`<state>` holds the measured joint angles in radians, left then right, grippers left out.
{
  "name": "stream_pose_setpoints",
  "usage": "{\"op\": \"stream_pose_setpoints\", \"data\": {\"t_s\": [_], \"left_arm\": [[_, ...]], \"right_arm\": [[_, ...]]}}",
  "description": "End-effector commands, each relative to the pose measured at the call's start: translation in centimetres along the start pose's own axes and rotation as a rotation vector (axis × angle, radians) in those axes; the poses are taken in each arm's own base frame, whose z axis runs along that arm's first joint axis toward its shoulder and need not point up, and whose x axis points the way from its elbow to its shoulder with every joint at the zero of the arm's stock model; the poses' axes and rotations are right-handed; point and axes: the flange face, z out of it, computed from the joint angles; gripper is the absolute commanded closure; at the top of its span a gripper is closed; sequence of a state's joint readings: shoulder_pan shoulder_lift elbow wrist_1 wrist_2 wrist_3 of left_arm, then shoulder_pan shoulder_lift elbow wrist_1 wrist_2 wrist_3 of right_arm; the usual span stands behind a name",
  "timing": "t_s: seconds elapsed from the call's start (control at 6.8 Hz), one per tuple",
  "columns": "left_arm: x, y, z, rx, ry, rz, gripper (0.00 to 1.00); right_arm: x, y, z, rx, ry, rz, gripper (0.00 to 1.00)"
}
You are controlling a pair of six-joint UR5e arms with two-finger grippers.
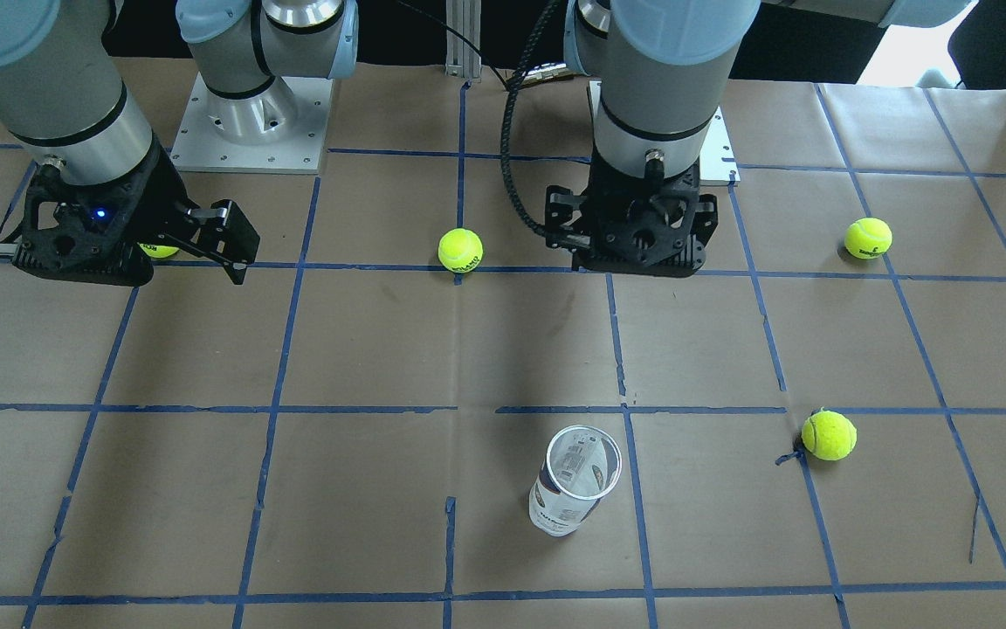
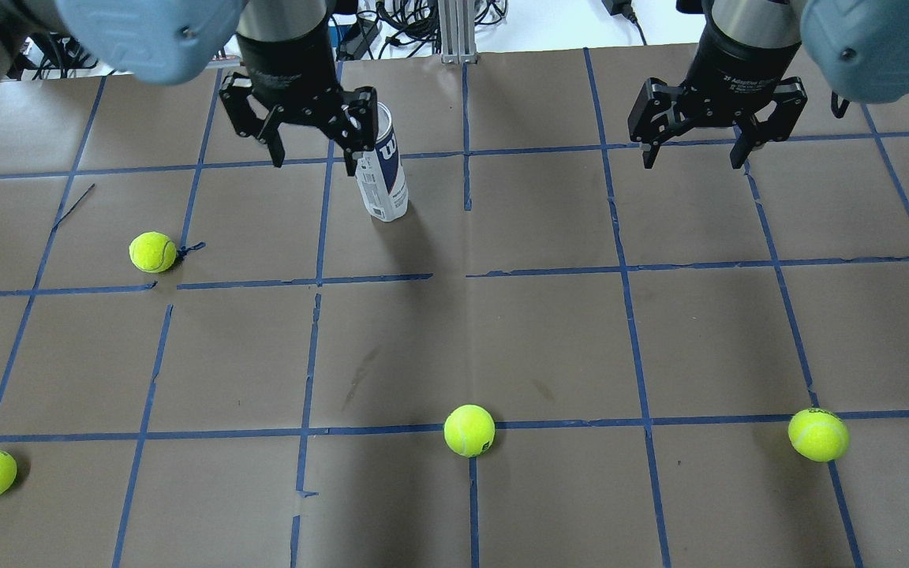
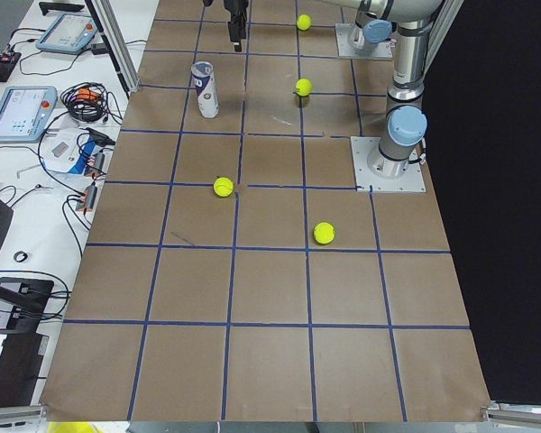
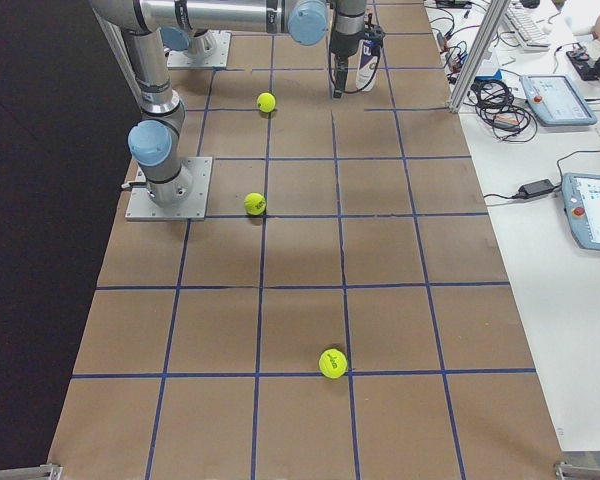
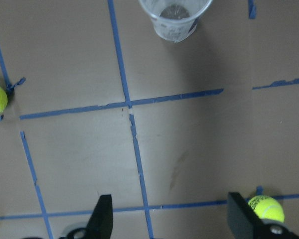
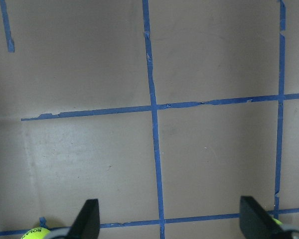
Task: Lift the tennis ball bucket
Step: 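Open the left gripper and draw it back from the upright can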
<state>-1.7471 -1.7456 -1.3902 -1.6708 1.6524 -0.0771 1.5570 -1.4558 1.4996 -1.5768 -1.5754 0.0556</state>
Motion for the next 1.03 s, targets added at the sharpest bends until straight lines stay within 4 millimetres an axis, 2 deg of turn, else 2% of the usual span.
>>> {"op": "stream_pose_setpoints", "data": {"t_s": [0.0, 0.15, 0.44, 0.88], "left_arm": [[-4.8, 4.1, 1.4, 0.063, 0.063, -0.061, 0.11], [-7.1, 3.3, 0.4, 0.095, 0.153, -0.106, 0.01], [-7.3, 3.6, -1.0, 0.088, 0.167, -0.118, 0.0], [-7.9, 3.6, -1.1, 0.088, 0.164, -0.126, 0.0]], "right_arm": [[-0.2, 0.0, 0.0, 0.001, 0.0, 0.0, 0.0], [-0.4, 0.1, -0.2, 0.007, -0.003, 0.001, 0.0], [-0.7, 0.1, -0.8, 0.024, -0.006, 0.026, 0.0], [-0.9, 0.1, -0.8, 0.025, -0.011, 0.061, 0.0]]}}
